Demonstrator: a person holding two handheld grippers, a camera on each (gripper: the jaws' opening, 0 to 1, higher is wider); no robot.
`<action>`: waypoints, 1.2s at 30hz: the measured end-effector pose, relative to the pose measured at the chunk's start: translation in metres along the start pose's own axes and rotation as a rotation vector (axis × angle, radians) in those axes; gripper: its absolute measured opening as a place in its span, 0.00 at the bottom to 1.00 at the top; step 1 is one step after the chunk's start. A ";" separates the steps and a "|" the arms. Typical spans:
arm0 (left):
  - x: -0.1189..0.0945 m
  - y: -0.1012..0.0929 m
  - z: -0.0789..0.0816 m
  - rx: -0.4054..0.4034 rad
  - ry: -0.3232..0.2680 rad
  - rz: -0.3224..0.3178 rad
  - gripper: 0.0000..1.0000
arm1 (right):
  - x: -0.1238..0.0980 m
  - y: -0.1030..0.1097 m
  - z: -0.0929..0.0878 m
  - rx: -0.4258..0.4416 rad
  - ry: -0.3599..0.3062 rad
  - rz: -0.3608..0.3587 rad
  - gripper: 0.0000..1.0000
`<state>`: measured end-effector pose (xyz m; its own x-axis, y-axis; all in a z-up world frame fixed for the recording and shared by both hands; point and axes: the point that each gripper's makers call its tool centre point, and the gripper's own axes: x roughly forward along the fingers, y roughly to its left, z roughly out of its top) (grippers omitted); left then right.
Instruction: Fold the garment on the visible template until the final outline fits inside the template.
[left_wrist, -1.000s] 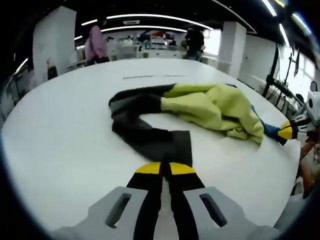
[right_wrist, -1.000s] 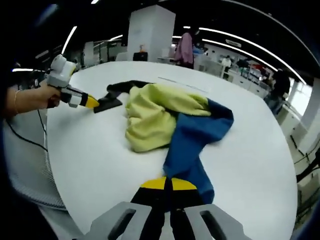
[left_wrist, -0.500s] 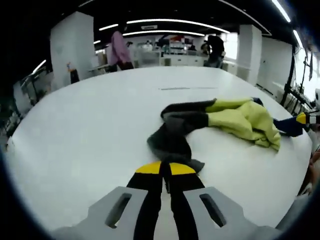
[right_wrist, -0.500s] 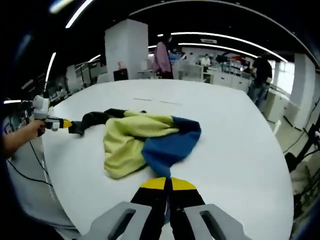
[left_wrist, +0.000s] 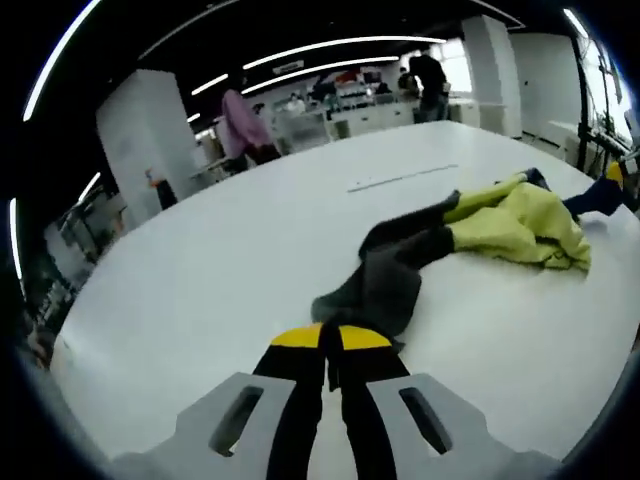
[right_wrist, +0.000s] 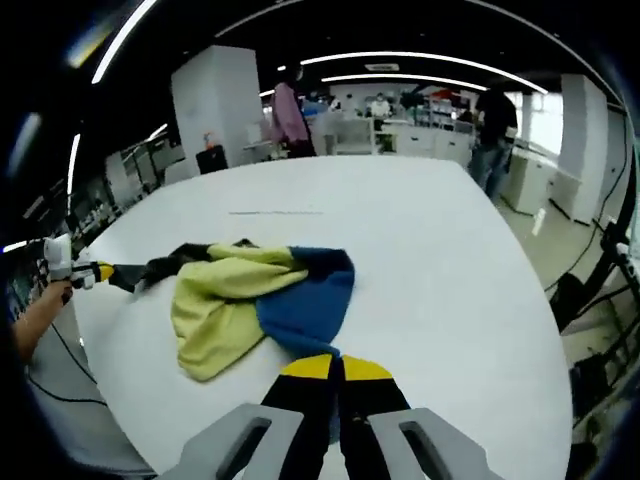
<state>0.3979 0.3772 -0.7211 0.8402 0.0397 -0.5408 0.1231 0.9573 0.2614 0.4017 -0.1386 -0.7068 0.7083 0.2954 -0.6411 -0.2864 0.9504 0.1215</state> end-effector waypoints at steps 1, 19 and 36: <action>0.001 -0.004 0.002 -0.003 0.000 -0.012 0.01 | 0.001 -0.004 0.000 0.022 0.008 -0.004 0.00; 0.032 -0.096 0.003 -0.014 0.026 -0.241 0.01 | 0.032 -0.054 -0.022 0.079 0.095 -0.094 0.00; 0.045 -0.126 -0.025 -0.052 0.102 -0.293 0.01 | 0.059 -0.079 -0.040 -0.037 0.165 -0.124 0.00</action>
<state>0.4077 0.2657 -0.7982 0.7154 -0.2140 -0.6651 0.3226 0.9456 0.0428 0.4397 -0.2005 -0.7846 0.6252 0.1535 -0.7652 -0.2289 0.9734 0.0083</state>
